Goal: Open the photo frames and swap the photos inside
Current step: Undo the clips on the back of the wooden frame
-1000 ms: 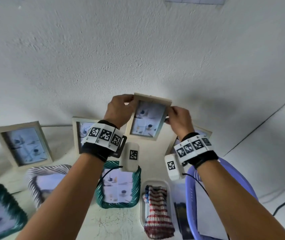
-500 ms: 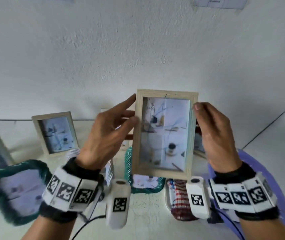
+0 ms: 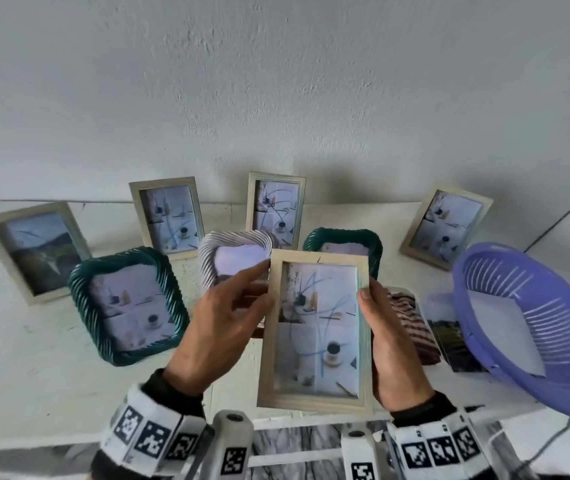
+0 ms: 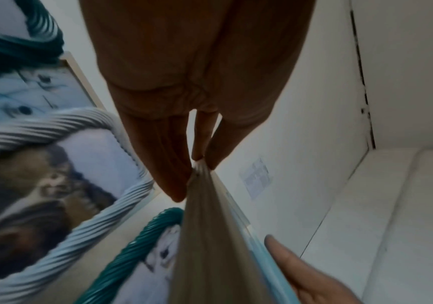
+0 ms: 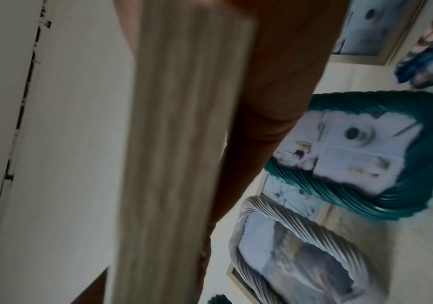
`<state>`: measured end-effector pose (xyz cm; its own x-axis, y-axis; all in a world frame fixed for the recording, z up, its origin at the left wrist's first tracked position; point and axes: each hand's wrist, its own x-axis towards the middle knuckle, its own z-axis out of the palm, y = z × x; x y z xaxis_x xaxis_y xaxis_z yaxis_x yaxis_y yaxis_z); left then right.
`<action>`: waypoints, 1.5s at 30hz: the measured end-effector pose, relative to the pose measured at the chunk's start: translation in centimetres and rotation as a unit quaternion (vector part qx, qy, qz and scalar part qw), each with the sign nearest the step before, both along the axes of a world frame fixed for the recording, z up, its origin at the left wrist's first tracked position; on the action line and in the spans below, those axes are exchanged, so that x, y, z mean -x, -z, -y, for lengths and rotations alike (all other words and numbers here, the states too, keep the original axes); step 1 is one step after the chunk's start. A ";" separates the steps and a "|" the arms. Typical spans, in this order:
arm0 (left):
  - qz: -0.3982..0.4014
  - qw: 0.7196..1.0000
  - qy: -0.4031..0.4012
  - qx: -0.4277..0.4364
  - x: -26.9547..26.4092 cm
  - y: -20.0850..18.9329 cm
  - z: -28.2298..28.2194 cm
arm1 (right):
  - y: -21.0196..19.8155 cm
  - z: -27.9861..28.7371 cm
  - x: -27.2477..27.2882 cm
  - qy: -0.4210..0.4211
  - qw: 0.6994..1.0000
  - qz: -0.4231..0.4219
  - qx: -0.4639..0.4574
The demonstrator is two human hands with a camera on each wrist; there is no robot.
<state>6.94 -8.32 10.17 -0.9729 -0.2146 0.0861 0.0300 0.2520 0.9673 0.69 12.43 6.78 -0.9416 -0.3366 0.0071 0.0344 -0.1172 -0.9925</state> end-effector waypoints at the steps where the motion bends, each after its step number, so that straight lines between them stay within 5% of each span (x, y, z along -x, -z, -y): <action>1: -0.001 1.000 -0.003 0.022 -0.8 0.4 -0.2 | 0.5 0.0 -0.1 -0.009 1.000 0.011 0.009; 5: -0.005 0.983 -0.026 0.180 -2.9 1.7 -1.3 | 1.8 0.4 -1.6 -0.018 1.000 0.010 0.024; 8: 0.049 0.978 -0.035 0.200 -3.8 2.1 -3.1 | 2.0 0.3 -2.2 0.005 0.998 0.039 0.045; 15: 0.074 0.993 -0.023 0.094 -3.9 2.8 -7.0 | 0.6 -0.3 -4.2 -0.077 0.976 0.156 0.128; 22: -0.003 0.987 0.023 -0.160 -4.1 3.0 -7.6 | 1.9 -0.6 -3.8 -0.052 0.997 0.058 0.005; 26: -0.003 0.980 0.008 -0.199 -4.6 3.5 -7.6 | 2.7 -1.5 -3.8 -0.038 0.997 0.067 -0.003; 31: 0.008 0.962 -0.080 -0.260 -5.3 7.1 -4.9 | 5.6 -3.5 -2.9 0.016 0.991 -0.034 -0.132; 38: 0.147 0.982 -0.102 -0.065 -5.7 13.3 -3.2 | 9.9 -3.8 -2.9 0.054 0.922 -0.178 -0.338; 45: 0.161 0.975 -0.150 0.006 -5.4 15.0 -3.3 | 11.8 -3.4 -3.0 0.031 0.907 -0.161 -0.389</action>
